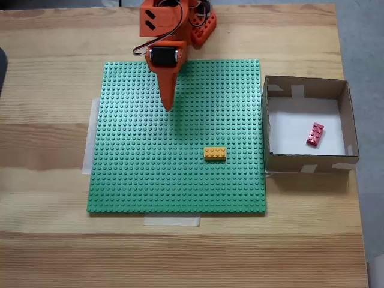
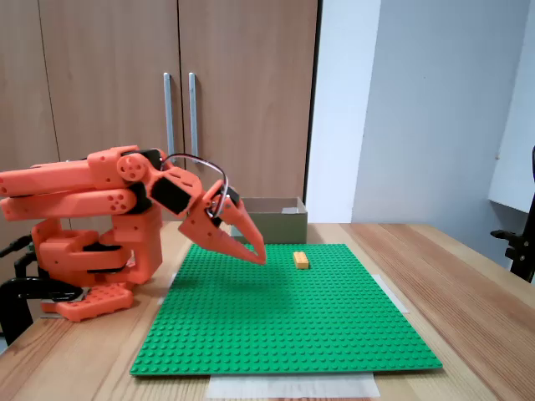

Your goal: Pick the red lego block and put it in the box.

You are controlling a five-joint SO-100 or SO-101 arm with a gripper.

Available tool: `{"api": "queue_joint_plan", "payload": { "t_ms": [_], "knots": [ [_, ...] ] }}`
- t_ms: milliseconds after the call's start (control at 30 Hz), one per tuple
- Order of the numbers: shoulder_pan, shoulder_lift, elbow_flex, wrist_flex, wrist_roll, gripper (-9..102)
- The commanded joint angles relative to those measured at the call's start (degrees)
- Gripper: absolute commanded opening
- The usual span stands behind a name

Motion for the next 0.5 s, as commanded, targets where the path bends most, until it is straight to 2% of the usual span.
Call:
{"api": "queue_joint_plan", "payload": {
  "t_ms": [0, 467],
  "knots": [
    [0.0, 0.4, 0.6, 0.3, -1.0, -1],
    [0.0, 0.4, 0.6, 0.3, -0.7, -1]
  ]
}}
